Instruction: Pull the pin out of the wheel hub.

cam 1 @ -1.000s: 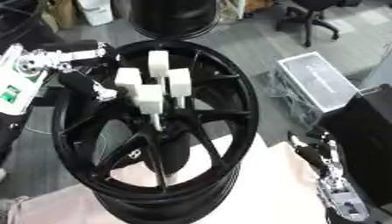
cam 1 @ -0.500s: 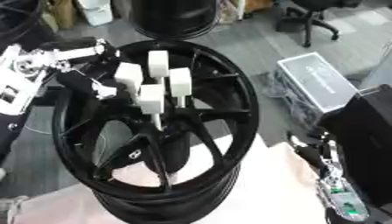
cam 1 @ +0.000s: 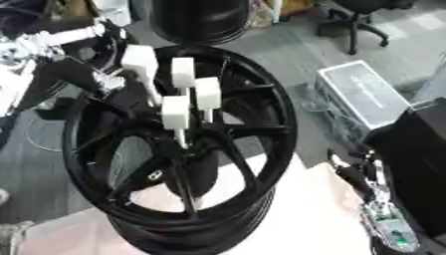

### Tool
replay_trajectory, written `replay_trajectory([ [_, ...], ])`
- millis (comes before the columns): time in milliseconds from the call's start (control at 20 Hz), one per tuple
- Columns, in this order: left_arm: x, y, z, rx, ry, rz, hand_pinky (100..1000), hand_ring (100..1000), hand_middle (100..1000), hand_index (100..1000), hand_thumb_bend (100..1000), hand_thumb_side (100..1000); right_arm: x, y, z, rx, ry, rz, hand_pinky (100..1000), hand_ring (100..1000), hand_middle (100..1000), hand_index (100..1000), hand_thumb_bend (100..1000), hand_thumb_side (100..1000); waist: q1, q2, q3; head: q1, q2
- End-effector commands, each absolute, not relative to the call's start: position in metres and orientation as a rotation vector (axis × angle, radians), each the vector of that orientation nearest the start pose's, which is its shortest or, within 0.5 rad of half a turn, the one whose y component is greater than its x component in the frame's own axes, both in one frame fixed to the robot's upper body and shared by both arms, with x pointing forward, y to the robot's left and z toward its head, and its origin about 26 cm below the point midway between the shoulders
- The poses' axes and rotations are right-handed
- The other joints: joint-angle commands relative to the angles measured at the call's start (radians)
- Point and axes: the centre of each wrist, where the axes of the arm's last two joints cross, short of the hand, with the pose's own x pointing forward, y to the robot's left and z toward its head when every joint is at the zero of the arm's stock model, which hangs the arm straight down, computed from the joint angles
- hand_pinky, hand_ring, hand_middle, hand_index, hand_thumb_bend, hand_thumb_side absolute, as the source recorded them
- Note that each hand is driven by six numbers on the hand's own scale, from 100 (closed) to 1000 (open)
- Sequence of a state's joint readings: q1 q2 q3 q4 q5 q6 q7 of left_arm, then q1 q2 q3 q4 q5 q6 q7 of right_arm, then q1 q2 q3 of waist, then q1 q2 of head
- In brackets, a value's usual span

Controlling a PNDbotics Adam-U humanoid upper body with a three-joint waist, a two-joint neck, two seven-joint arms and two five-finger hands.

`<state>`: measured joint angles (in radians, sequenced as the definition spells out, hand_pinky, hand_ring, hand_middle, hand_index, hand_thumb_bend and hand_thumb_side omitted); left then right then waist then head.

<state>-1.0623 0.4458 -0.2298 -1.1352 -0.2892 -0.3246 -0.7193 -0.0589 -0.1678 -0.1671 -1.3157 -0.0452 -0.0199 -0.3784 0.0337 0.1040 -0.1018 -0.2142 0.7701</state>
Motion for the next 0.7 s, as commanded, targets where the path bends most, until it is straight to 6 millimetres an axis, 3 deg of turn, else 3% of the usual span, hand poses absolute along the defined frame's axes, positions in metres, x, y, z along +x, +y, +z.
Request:
replay_trajectory([
  [50, 0.450, 0.250, 0.331, 0.327, -1.916, -1.625, 162, 233, 406, 522, 177, 371, 0.276, -0.343, -0.047, -0.558, -1.394, -0.341, 545, 501, 691, 861, 444, 187, -0.001, -0.019, 0.020, -0.023, -0.009],
  [200, 0.436, 0.290, 0.342, 0.413, -1.957, -1.482, 163, 234, 416, 531, 196, 384, 0.274, -0.346, -0.047, -0.574, -1.392, -0.359, 545, 501, 691, 861, 444, 187, -0.001, -0.021, 0.046, -0.041, -0.011],
  [300, 0.428, 0.321, 0.339, 0.467, -1.942, -1.381, 170, 241, 432, 546, 209, 391, 0.274, -0.347, -0.046, -0.580, -1.393, -0.366, 545, 501, 691, 861, 444, 188, -0.002, -0.019, 0.059, -0.051, -0.014],
  [550, 0.417, 0.402, 0.299, 0.538, -1.691, -1.229, 188, 252, 463, 578, 236, 387, 0.277, -0.347, -0.044, -0.582, -1.403, -0.377, 545, 501, 691, 861, 444, 188, -0.006, -0.009, 0.077, -0.054, -0.022],
  [700, 0.415, 0.431, 0.253, 0.501, -1.510, -1.149, 226, 275, 550, 661, 273, 378, 0.278, -0.346, -0.043, -0.578, -1.408, -0.378, 545, 501, 691, 861, 444, 189, -0.008, -0.005, 0.079, -0.052, -0.022],
])
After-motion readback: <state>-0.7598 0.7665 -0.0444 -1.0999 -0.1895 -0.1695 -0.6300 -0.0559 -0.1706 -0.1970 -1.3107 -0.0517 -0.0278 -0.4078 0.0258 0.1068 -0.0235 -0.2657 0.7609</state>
